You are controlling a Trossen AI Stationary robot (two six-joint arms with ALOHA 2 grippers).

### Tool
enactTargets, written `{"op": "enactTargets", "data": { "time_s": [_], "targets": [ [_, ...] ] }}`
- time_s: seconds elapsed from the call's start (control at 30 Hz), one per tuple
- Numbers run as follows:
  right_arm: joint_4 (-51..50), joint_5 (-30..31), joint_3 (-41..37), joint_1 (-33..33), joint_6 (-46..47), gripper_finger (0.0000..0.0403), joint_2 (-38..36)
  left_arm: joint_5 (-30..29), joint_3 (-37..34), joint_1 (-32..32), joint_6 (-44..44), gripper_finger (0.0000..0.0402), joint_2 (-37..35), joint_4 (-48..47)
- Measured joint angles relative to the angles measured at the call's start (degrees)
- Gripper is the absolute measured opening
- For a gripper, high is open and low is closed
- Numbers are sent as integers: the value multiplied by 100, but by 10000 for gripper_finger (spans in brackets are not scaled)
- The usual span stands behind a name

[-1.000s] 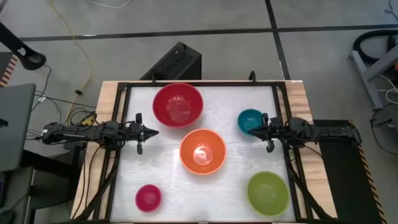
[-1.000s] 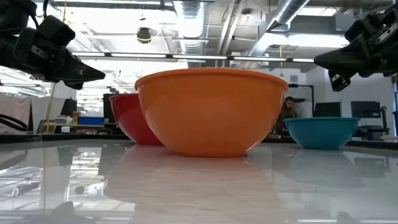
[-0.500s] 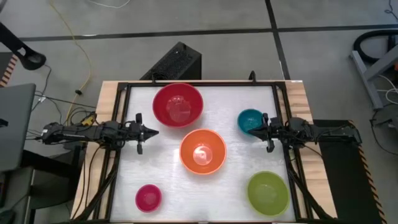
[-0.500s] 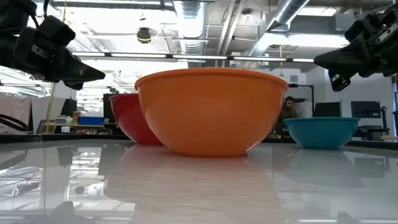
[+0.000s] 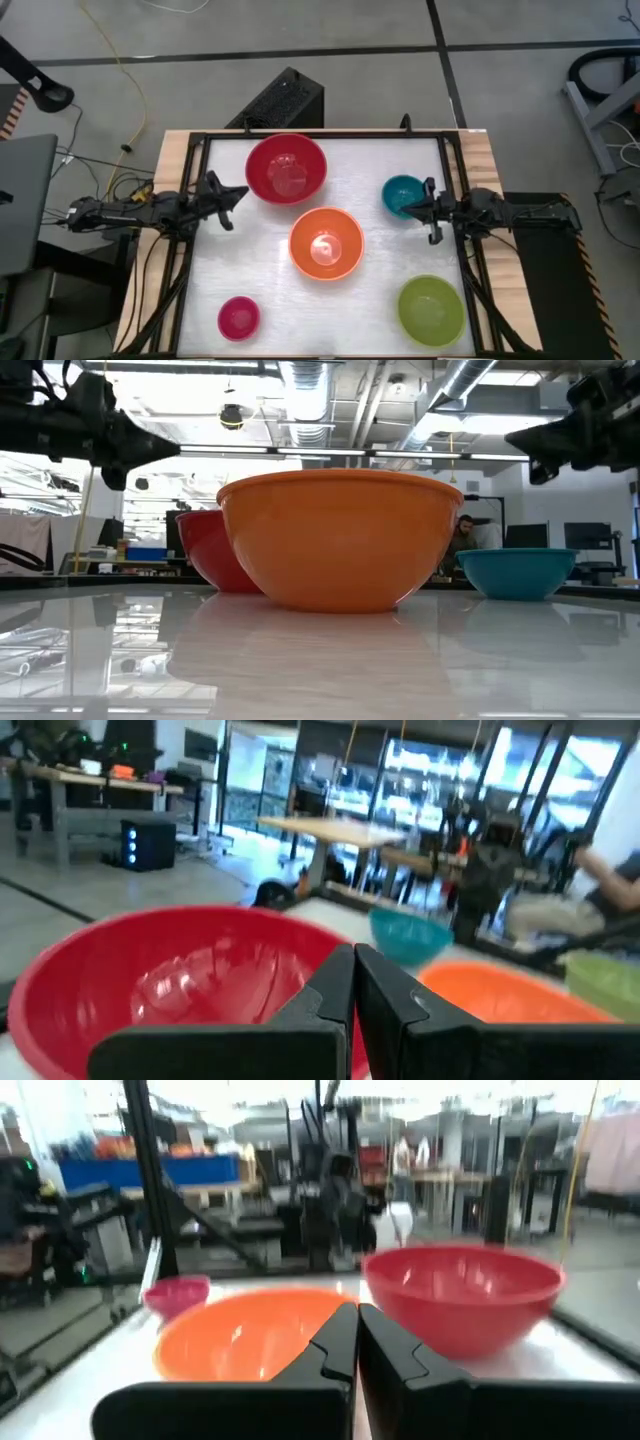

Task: Nest bowls inside each other
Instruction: Stack the orange bowl on top of the red bowl

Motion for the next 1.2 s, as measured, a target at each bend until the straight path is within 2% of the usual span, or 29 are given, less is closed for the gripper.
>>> {"op": "enactTargets", "data": {
  "time_s": [0.13, 0.27, 0.37, 0.5, 0.67, 0.87, 1.03, 1.2],
  "targets": [
    [330, 51, 35, 0, -10, 33, 9, 5, 1, 0, 124, 0, 2, 382],
    [987, 492, 65, -2, 180, 33, 1, -136, 0, 0, 97, 0, 4, 719],
    [1118, 755, 76, -2, 349, 33, 38, -158, 0, 0, 139, 0, 7, 786],
    [1041, 756, 207, -2, 548, 36, 414, 59, 0, -2, 396, 0, 120, 817],
    [1102, 923, 554, -2, 840, 47, 1558, 138, 145, -1, 906, 0, 529, 630],
    [999, 929, 1685, 55, 954, 64, 3420, 147, 744, -4, 1173, 0, 1016, -246],
    [-252, 930, 3067, -47, 949, 87, 4834, 106, 1031, -4, 1018, 10, 1039, -1169],
    [-1660, 916, 4400, -83, 936, 144, 6200, 163, 1077, -4, 786, 60, 1006, -1467]
  ]
}}
